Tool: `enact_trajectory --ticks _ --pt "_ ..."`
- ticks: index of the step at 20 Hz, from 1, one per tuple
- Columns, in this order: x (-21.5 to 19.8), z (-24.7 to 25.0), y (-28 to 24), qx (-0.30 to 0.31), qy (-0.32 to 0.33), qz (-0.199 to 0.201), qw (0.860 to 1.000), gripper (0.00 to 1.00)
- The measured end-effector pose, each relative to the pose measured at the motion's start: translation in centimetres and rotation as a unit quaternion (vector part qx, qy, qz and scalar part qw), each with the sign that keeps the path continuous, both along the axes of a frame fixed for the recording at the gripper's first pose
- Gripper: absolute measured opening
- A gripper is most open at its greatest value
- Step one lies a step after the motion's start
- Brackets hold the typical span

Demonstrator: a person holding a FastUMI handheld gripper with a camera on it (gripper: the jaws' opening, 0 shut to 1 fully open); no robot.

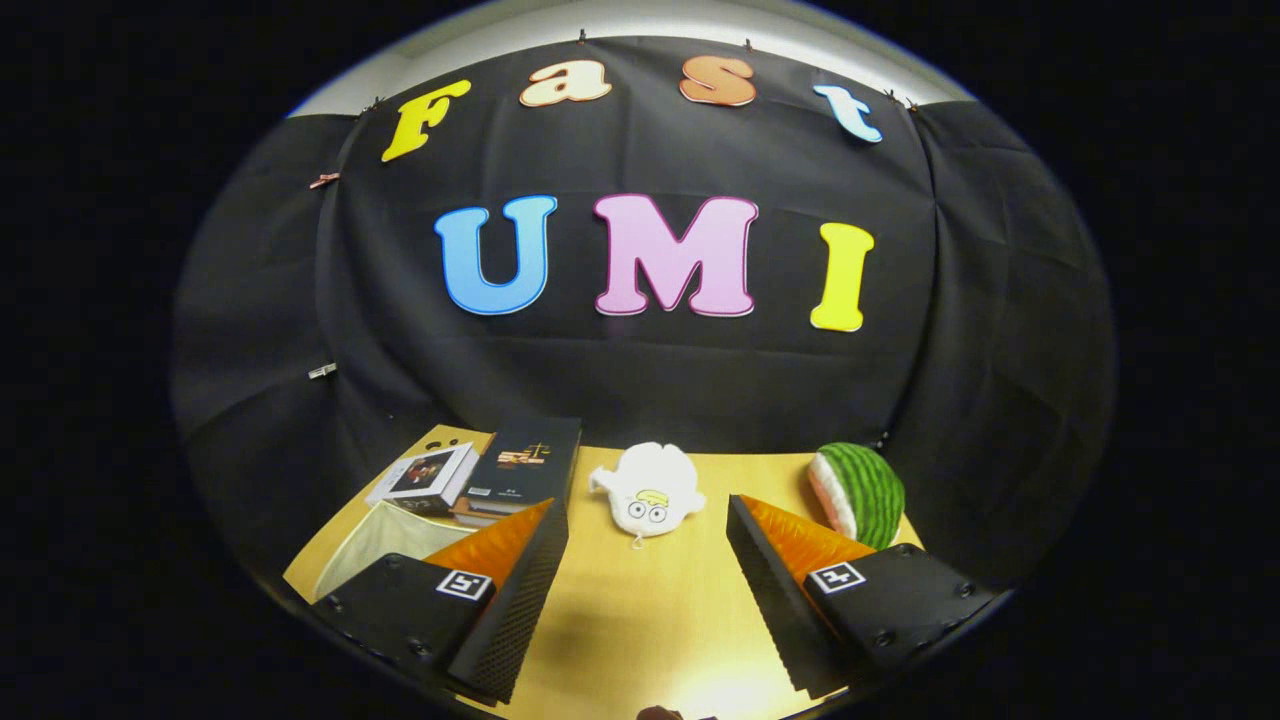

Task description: Open the storage box then place both shoes into the box .Put the left shoe in first, then the right shoe, with the right side of both shoes facing outward in a uniform manner.

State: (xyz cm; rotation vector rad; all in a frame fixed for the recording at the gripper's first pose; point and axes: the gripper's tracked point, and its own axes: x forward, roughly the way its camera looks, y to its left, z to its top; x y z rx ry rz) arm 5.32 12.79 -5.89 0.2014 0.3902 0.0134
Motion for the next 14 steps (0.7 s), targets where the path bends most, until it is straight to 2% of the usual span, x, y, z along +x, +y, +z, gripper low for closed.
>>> enact_trajectory --ticks 4,10,14 --pt "-0.9 1.2 -2.9 0.035 -0.012 0.009 0.999 0.99" --pt "-2.1 2.8 -8.7 -0.001 -0.065 -0.029 0.997 0.98" --pt "-2.9 3.3 -10.6 -0.015 -0.082 -0.041 0.996 0.98"
